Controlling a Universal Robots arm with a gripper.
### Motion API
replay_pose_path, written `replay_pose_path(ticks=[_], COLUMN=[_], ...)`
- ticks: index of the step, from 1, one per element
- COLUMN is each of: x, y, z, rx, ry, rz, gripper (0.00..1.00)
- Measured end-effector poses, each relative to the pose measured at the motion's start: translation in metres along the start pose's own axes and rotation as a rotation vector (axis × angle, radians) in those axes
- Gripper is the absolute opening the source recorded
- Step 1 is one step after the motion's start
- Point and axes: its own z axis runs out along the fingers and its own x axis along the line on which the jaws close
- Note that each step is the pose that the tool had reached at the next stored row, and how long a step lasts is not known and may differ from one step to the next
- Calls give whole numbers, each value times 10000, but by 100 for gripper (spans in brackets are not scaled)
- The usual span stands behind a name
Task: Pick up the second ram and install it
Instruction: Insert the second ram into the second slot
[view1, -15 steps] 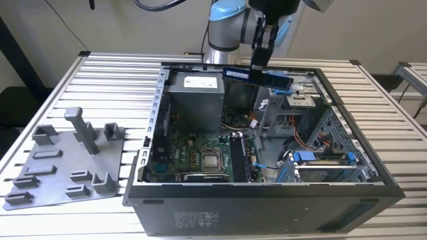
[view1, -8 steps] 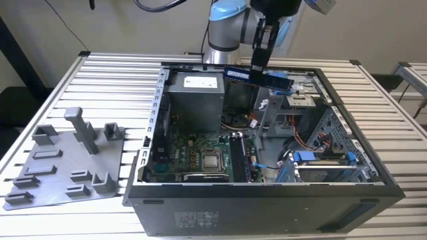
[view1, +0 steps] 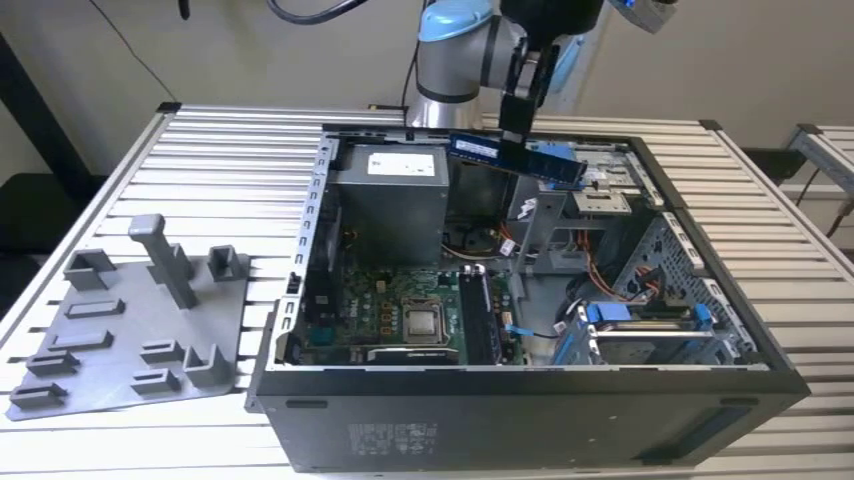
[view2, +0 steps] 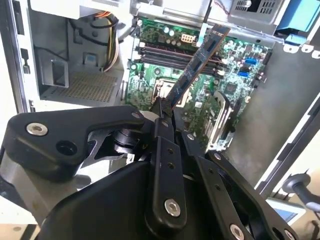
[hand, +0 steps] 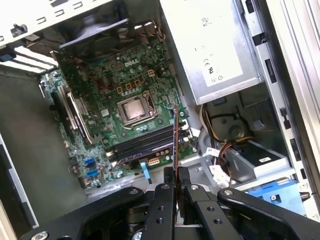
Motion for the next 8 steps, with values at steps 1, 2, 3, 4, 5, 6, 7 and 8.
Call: replay_pose_path(ticks=[1, 2, 3, 4, 5, 6, 7, 8], x=[0, 0, 0, 0, 0, -1, -1, -2], y=[0, 0, 0, 0, 0, -1, -1, -3], z=[2, 4, 5, 6, 8, 10, 11, 12], rx=[-6, -12, -17, -21, -27, -31, -35, -39], ry=[-3, -5, -7, -9, -11, -13, -14, -15], rz=[124, 240, 348, 445, 545, 646, 727, 795], gripper=[14, 14, 14, 14, 14, 14, 14, 14])
